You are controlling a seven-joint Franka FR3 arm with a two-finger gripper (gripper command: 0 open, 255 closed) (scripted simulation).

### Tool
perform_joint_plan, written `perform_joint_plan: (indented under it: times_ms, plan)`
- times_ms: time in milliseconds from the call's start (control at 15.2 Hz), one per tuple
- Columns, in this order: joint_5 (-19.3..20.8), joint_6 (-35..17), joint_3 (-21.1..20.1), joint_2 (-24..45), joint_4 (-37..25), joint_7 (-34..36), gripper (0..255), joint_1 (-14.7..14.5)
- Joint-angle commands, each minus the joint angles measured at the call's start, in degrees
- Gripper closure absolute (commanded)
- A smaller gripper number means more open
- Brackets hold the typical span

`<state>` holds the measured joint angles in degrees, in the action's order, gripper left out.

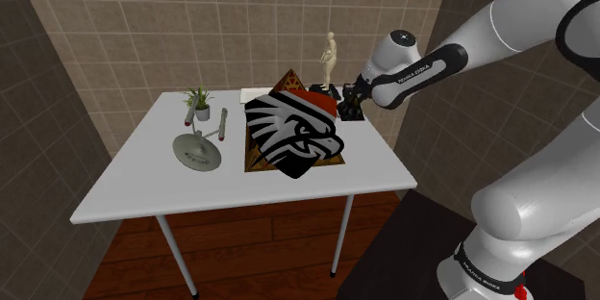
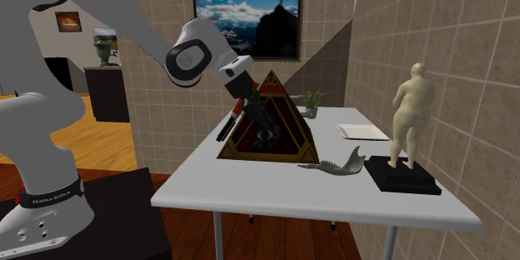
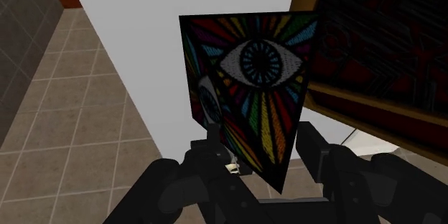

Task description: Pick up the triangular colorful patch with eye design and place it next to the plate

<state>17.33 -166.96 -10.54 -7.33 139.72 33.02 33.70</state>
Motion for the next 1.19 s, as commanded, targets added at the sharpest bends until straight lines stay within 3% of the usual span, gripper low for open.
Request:
perform_joint_plan:
  times_ms: [0,726,1122]
  plan:
    - [-1.7,1.5,0.4,-1.1,-0.4,-1.4,255,-0.7]
    - [-7.0,9.5,1.9,-5.4,-4.3,-6.2,255,-3.0]
    - [-0.2,12.4,-1.7,7.4,-18.9,1.3,255,-2.3]
